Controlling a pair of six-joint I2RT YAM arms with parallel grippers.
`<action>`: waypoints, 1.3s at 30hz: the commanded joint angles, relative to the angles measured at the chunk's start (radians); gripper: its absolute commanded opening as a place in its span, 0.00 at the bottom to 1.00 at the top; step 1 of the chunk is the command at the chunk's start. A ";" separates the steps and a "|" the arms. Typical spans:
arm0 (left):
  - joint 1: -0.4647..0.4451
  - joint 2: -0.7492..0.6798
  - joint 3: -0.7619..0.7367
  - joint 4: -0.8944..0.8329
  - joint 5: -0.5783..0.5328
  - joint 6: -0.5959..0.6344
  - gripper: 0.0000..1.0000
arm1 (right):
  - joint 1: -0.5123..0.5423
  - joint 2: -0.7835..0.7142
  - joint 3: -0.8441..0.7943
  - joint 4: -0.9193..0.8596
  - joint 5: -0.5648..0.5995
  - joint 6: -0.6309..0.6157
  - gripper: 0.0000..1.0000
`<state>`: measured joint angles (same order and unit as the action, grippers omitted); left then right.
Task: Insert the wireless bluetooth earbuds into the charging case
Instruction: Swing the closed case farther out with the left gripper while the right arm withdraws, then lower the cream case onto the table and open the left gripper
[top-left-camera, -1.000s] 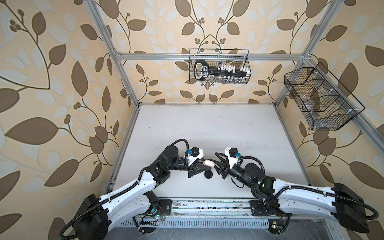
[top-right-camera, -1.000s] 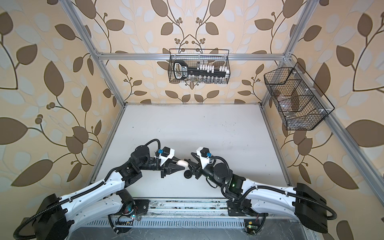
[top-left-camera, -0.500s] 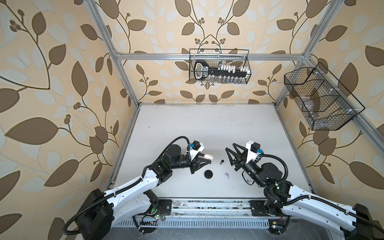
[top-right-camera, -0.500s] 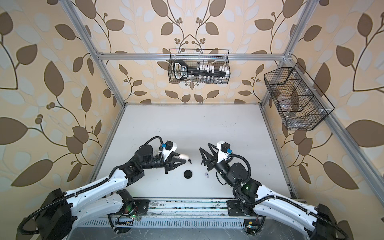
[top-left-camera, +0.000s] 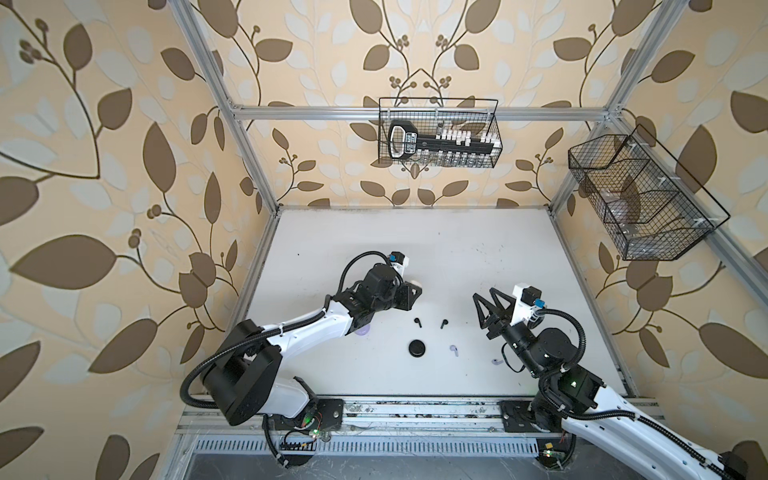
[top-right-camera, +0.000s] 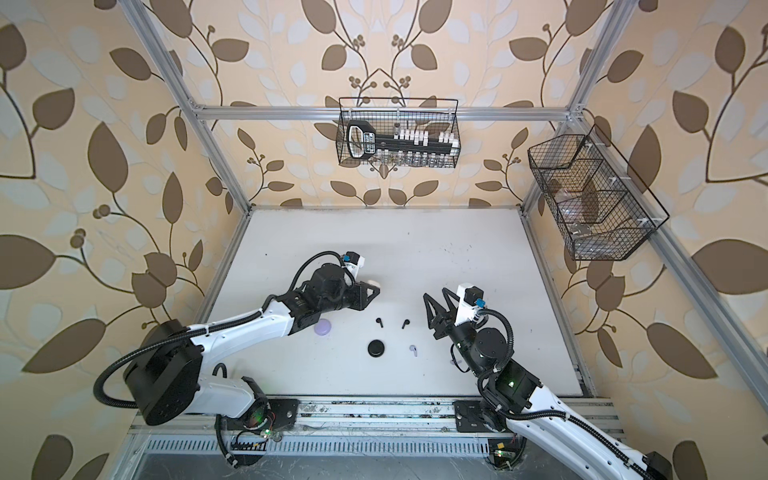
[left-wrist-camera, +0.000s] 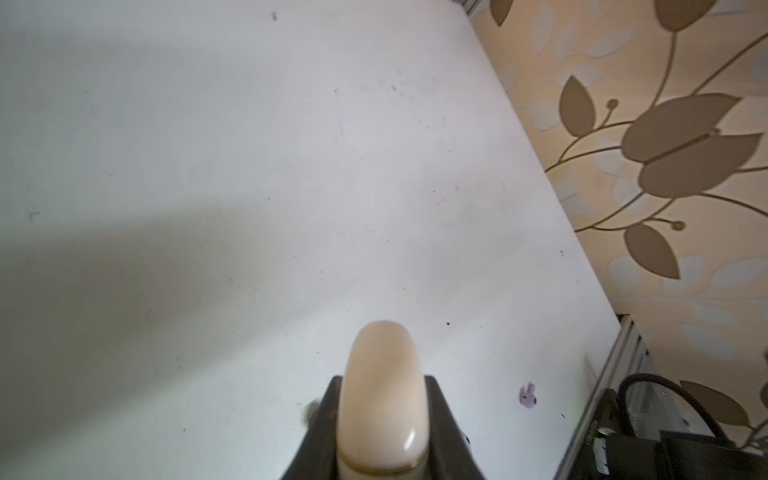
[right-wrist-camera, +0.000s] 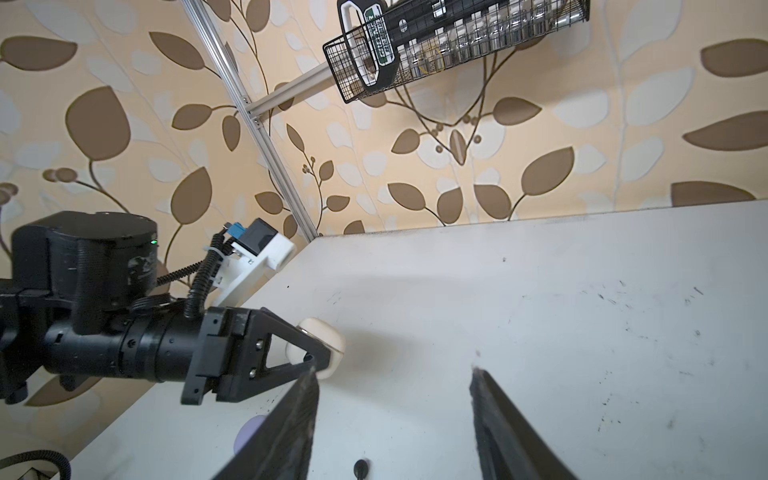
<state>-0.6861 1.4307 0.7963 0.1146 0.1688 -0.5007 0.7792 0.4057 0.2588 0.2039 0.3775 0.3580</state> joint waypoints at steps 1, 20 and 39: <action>0.010 0.066 0.065 -0.062 -0.066 -0.056 0.00 | -0.013 -0.010 0.009 -0.057 0.024 -0.012 0.59; 0.164 0.425 0.171 -0.022 0.092 -0.157 0.00 | -0.038 -0.038 0.033 -0.138 0.042 -0.064 0.61; 0.211 0.472 0.250 -0.183 0.013 -0.089 0.45 | -0.048 -0.007 0.026 -0.116 0.019 -0.056 0.62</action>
<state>-0.4892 1.8988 1.0477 0.0711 0.2535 -0.6209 0.7364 0.3965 0.2626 0.0715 0.4072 0.3096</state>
